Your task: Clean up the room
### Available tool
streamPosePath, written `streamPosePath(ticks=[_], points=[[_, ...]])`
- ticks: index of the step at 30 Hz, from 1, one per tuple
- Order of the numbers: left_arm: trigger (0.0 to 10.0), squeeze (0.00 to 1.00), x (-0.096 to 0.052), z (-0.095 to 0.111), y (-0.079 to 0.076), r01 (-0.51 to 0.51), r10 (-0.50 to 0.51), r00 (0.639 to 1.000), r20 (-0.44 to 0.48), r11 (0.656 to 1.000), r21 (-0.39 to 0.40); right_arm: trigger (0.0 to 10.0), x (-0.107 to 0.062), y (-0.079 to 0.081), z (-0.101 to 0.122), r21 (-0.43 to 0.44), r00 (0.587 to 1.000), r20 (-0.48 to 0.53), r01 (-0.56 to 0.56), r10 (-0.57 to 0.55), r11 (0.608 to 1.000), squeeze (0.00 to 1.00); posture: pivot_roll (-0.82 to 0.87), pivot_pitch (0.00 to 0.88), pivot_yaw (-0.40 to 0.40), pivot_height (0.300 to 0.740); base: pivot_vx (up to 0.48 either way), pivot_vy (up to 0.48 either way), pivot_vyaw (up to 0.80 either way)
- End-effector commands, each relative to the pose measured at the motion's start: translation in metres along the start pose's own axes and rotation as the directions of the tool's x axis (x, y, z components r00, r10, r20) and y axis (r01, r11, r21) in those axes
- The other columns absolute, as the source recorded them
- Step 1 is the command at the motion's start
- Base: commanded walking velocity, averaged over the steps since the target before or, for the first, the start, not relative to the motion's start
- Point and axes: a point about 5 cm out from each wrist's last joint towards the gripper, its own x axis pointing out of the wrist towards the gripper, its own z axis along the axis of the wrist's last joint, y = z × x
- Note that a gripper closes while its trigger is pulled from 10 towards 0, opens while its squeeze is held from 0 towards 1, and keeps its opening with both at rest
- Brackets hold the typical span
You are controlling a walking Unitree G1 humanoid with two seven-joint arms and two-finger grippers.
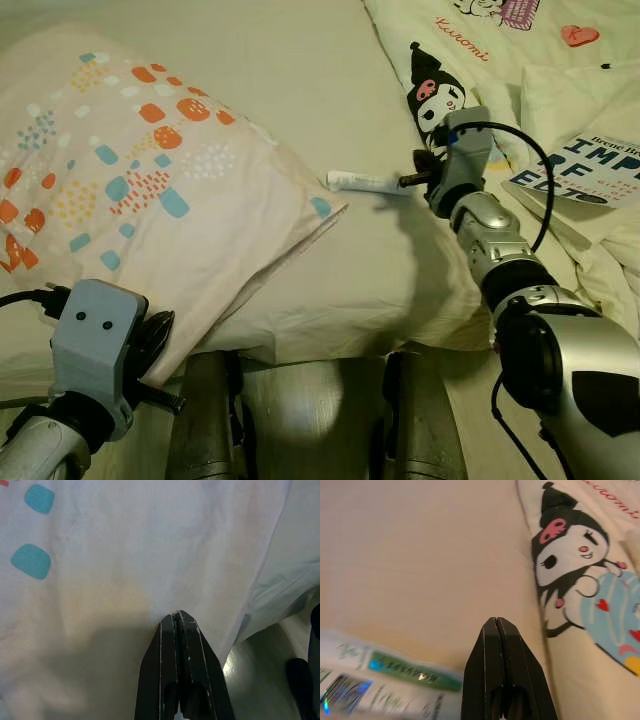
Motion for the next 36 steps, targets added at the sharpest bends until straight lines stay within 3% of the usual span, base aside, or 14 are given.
streamPosePath(ticks=[1, 4, 7, 10, 16, 20, 21, 25, 30, 31, 33, 34, 35, 36], points=[[10.0, 0.00, -0.002, -0.006, 0.001, 0.010, -0.010, 0.999, -0.040, 1.000, 0.009, 0.0, -0.003, -0.006, -0.008, -0.007, 0.999, -0.046, 0.030, -0.030, 1.000, 0.00, 0.33, 0.444, 0.045, 0.563, 0.000, 0.000, 0.00], [10.0, 0.00, -0.002, -0.006, 0.001, 0.015, -0.014, 0.999, -0.042, 1.000, 0.011, 0.0, -0.006, -0.015, -0.014, -0.032, 0.993, -0.088, 0.074, -0.076, 0.997, 0.00, 0.33, 0.443, 0.046, 0.563, 0.000, 0.000, 0.00], [10.0, 0.00, -0.002, -0.006, 0.001, 0.020, -0.020, 0.999, -0.045, 1.000, 0.016, 0.0, -0.013, -0.018, -0.030, -0.049, 0.982, -0.180, 0.047, -0.056, 0.998, 0.00, 0.33, 0.443, 0.053, 0.563, 0.000, 0.000, 0.00], [10.0, 0.00, -0.002, -0.006, 0.001, 0.021, -0.021, 0.999, -0.047, 1.000, 0.017, 0.0, -0.014, -0.018, -0.035, -0.056, 0.978, -0.205, 0.029, -0.040, 0.998, 0.00, 0.34, 0.443, 0.053, 0.563, 0.000, 0.000, 0.00], [10.0, 0.00, -0.002, -0.007, 0.002, 0.022, -0.021, 0.998, -0.054, 1.000, 0.021, 0.0, -0.022, -0.006, -0.060, -0.089, 0.939, -0.335, -0.111, 0.075, 0.990, 0.00, 0.33, 0.444, 0.054, 0.563, 0.000, 0.000, 0.00], [10.0, 0.00, -0.001, -0.007, 0.002, 0.023, -0.022, 0.998, -0.055, 1.000, 0.021, 0.0, -0.023, -0.001, -0.063, -0.087, 0.930, -0.350, -0.153, 0.113, 0.984, 0.00, 0.33, 0.443, 0.054, 0.563, 0.000, 0.000, 0.00], [10.0, 0.00, -0.001, -0.007, 0.002, 0.024, -0.022, 0.998, -0.055, 0.999, 0.023, 0.0, -0.023, 0.011, -0.066, -0.068, 0.917, -0.346, -0.236, 0.199, 0.969, 0.00, 0.33, 0.447, 0.054, 0.563, 0.000, 0.000, 0.00], [10.0, 0.00, -0.001, -0.007, 0.002, 0.023, -0.022, 0.998, -0.055, 0.999, 0.025, 0.0, -0.022, 0.020, -0.064, -0.045, 0.904, -0.328, -0.307, 0.276, 0.951, 0.00, 0.33, 0.447, 0.055, 0.563, 0.000, 0.000, 0.00], [10.0, 0.00, -0.001, -0.007, 0.002, 0.023, -0.021, 0.998, -0.056, 0.999, 0.025, 0.0, -0.020, 0.040, -0.062, -0.034, 0.858, -0.304, -0.445, 0.415, 0.895, 0.00, 0.33, 0.447, 0.054, 0.563, 0.000, 0.000, 0.00], [10.0, 0.00, 0.000, -0.008, 0.002, 0.025, -0.023, 0.998, -0.057, 0.999, 0.023, 0.0, -0.021, 0.055, -0.062, -0.019, 0.815, -0.284, -0.531, 0.505, 0.847, 0.00, 0.32, 0.446, 0.053, 0.563, 0.000, 0.000, 0.00], [10.0, 0.00, 0.000, -0.008, 0.002, 0.025, -0.023, 0.998, -0.057, 0.999, 0.023, 0.0, -0.021, 0.055, -0.062, -0.019, 0.815, -0.284, -0.531, 0.505, 0.847, 0.00, 0.32, 0.446, 0.053, 0.563, 0.000, 0.000, 0.00], [10.0, 0.00, 0.000, -0.008, 0.001, 0.027, -0.026, 0.998, -0.058, 0.999, 0.023, 0.0, -0.022, 0.064, -0.063, -0.009, 0.783, -0.278, -0.582, 0.557, 0.813, 0.00, 0.32, 0.446, 0.053, 0.563, 0.000, 0.000, 0.00], [10.0, 0.00, 0.000, -0.008, 0.001, 0.027, -0.026, 0.998, -0.058, 0.999, 0.023, 0.0, -0.022, 0.064, -0.063, -0.009, 0.783, -0.278, -0.582, 0.557, 0.813, 0.00, 0.32, 0.446, 0.053, 0.563, 0.000, 0.000, 0.00], [10.0, 0.00, 0.000, -0.009, 0.001, 0.031, -0.029, 0.998, -0.059, 0.999, 0.022, 0.0, -0.026, 0.077, -0.068, 0.001, 0.722, -0.275, -0.660, 0.634, 0.752, 0.00, 0.32, 0.446, 0.052, 0.563, 0.000, 0.000, 0.00]])
